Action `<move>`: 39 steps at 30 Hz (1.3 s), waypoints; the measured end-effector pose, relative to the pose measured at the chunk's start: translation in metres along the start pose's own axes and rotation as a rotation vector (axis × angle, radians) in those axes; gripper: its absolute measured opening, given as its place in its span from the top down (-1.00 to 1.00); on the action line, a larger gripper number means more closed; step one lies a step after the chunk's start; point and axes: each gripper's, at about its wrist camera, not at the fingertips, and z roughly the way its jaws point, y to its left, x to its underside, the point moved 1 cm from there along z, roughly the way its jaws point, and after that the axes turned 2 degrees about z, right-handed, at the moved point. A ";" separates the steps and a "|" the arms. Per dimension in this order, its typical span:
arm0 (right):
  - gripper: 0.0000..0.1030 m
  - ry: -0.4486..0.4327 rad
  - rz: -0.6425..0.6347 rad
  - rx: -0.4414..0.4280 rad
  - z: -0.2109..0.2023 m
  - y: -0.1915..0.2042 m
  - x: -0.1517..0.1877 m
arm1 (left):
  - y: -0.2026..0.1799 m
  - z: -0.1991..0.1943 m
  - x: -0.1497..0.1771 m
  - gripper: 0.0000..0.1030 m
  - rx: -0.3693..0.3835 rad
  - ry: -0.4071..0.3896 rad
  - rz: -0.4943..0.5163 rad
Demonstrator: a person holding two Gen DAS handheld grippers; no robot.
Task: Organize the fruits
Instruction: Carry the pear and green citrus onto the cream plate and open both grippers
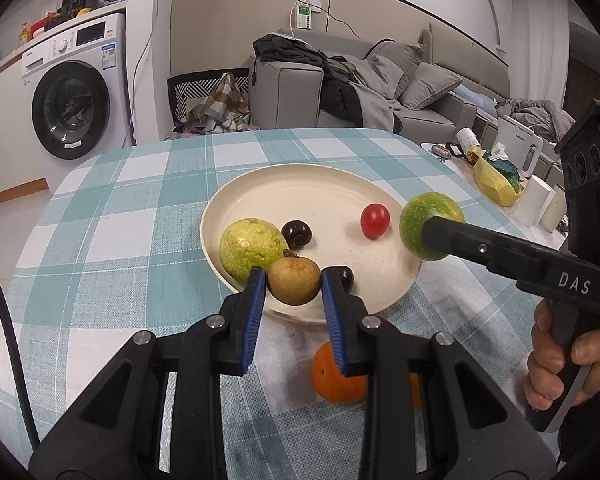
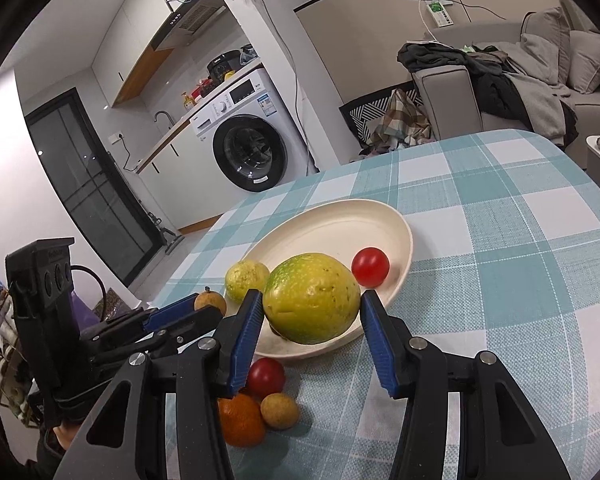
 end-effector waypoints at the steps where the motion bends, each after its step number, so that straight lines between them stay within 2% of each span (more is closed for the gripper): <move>1: 0.01 0.004 0.005 0.007 0.003 0.000 -0.001 | 0.000 0.002 -0.001 0.49 0.002 0.004 0.004; 15: 0.01 0.059 0.022 0.040 0.024 -0.002 -0.002 | 0.000 0.025 -0.004 0.49 -0.019 0.036 0.016; 39: 0.01 0.076 0.010 0.037 0.030 -0.003 -0.002 | 0.008 0.042 -0.005 0.49 -0.035 0.072 -0.005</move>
